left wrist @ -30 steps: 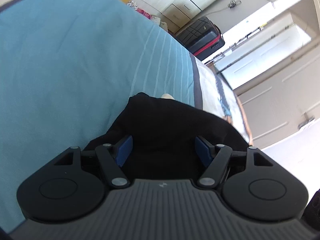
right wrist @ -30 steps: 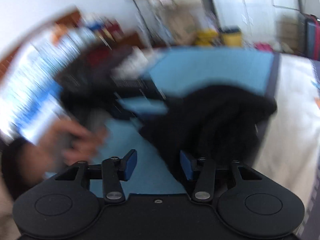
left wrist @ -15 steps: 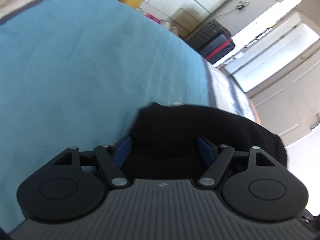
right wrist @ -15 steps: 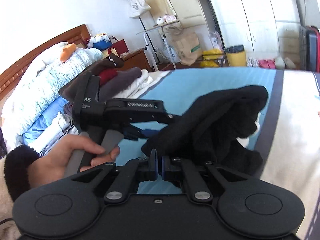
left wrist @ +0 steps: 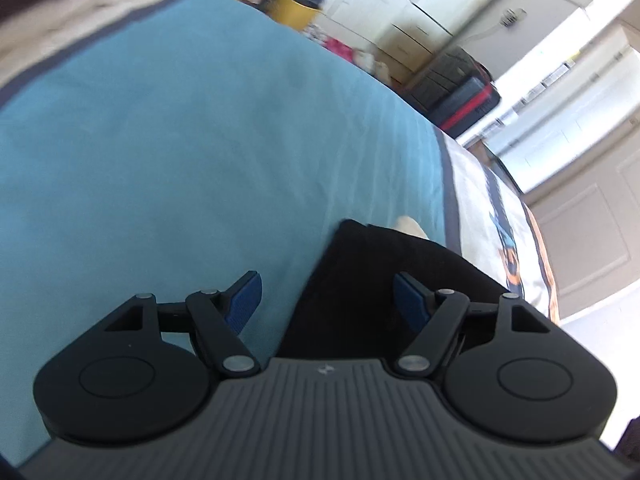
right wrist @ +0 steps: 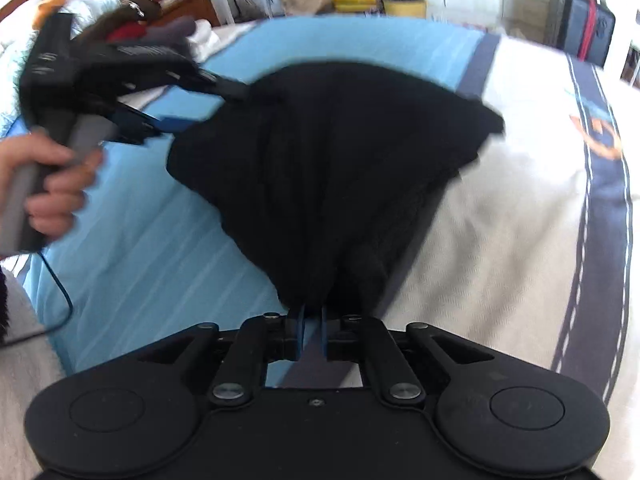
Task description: Fold clothes
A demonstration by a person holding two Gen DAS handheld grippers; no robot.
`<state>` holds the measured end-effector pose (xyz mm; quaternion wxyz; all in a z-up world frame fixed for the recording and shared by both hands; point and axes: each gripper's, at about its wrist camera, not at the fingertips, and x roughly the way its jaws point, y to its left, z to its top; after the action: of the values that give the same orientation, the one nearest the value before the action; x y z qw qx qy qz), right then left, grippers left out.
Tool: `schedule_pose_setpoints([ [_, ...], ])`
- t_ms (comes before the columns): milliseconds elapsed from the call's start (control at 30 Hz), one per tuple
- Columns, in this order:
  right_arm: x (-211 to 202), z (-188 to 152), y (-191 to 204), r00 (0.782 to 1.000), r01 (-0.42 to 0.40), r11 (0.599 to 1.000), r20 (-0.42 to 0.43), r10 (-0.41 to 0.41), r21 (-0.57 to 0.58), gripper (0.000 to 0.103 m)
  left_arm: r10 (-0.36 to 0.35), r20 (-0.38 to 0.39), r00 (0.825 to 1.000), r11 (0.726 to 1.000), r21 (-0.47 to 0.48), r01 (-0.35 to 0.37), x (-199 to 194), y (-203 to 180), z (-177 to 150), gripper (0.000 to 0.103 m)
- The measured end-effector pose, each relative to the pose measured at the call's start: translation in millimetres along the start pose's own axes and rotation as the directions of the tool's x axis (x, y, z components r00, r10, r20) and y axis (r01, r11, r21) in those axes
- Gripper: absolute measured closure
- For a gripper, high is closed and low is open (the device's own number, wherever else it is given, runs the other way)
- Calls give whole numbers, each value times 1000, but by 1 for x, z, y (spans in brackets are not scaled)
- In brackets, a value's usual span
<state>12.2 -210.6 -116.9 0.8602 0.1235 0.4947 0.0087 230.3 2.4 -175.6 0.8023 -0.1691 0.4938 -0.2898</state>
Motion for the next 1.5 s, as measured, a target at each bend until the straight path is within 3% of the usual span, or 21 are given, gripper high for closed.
schedule_pose_setpoints([
  [100, -4, -9, -12, 999, 34, 998, -32, -32, 55, 73, 3, -67, 998, 995, -99, -10, -24, 20, -10, 30],
  [167, -13, -11, -21, 1000, 26, 993, -2, -26, 117, 70, -72, -129, 989, 982, -184, 48, -28, 36, -22, 30],
  [267, -32, -9, -41, 981, -164, 947, 143, 128, 276, 55, -224, -193, 955, 927, -345, 147, -18, 56, -40, 30],
  [333, -40, -7, -53, 947, -281, 884, 258, 192, 373, 19, -269, -211, 940, 896, -414, 164, -4, 62, -45, 30],
  [400, -42, -8, -62, 916, -354, 832, 339, 215, 427, 19, -267, -187, 945, 892, -419, 169, 6, 61, -46, 30],
  [467, -34, -6, -66, 909, -371, 804, 359, 212, 465, 19, -269, -136, 954, 887, -420, 190, 15, 56, -44, 30],
  [533, -19, -2, -67, 924, -341, 792, 336, 184, 506, 19, -270, -98, 958, 898, -385, 214, 23, 48, -40, 38],
  [567, -11, 1, -66, 933, -308, 799, 328, 147, 517, 19, -254, -104, 962, 926, -315, 210, 26, 39, -36, 56],
  [600, -3, 5, -64, 939, -274, 807, 325, 109, 523, 19, -229, -101, 968, 950, -240, 200, 26, 29, -32, 61],
  [667, 10, 10, -58, 929, -266, 841, 357, 94, 471, 40, -184, -45, 982, 980, -91, 179, 10, 11, -27, 75],
  [700, 10, 15, -54, 919, -281, 859, 379, 112, 428, 63, -174, -13, 985, 984, -24, 174, 2, 1, -25, 77],
  [800, 3, 15, -56, 913, -244, 900, 397, 89, 361, 67, -160, 66, 985, 980, 132, 150, -20, -25, -22, 77],
  [867, 3, 18, -57, 923, -179, 929, 382, 45, 324, 66, -155, 58, 986, 981, 131, 146, -20, -26, -23, 77],
  [933, -6, 21, -45, 931, -25, 963, 356, -74, 267, 56, -164, 46, 985, 982, 103, 158, -21, -19, -24, 78],
  [1000, -19, 18, -34, 919, 94, 965, 350, -178, 244, 50, -198, 36, 980, 978, 72, 195, -26, -14, -23, 78],
  [1133, -54, 4, 6, 834, 344, 933, 421, -356, 107, 40, -275, 29, 961, 961, 27, 274, -35, -18, -20, 78],
  [1200, -70, -4, 26, 799, 362, 932, 506, -325, 27, 34, -307, 21, 952, 952, 15, 306, -33, -22, -21, 78],
  [1233, -76, -8, 37, 789, 347, 938, 548, -279, -21, 20, -323, 16, 946, 946, 8, 323, -33, -24, -21, 78],
  [1300, -67, -3, 59, 797, 362, 924, 556, -237, -125, 8, -355, 5, 935, 935, -8, 355, -33, -25, -21, 78],
  [1367, -57, 2, 81, 806, 375, 899, 559, -195, -226, 8, -376, 0, 927, 927, -9, 376, -35, -25, -22, 80],
  [1500, -4, 21, 103, 793, 488, 823, 542, -279, -290, 9, -380, 9, 925, 925, 1, 380, -32, -23, -23, 81],
])
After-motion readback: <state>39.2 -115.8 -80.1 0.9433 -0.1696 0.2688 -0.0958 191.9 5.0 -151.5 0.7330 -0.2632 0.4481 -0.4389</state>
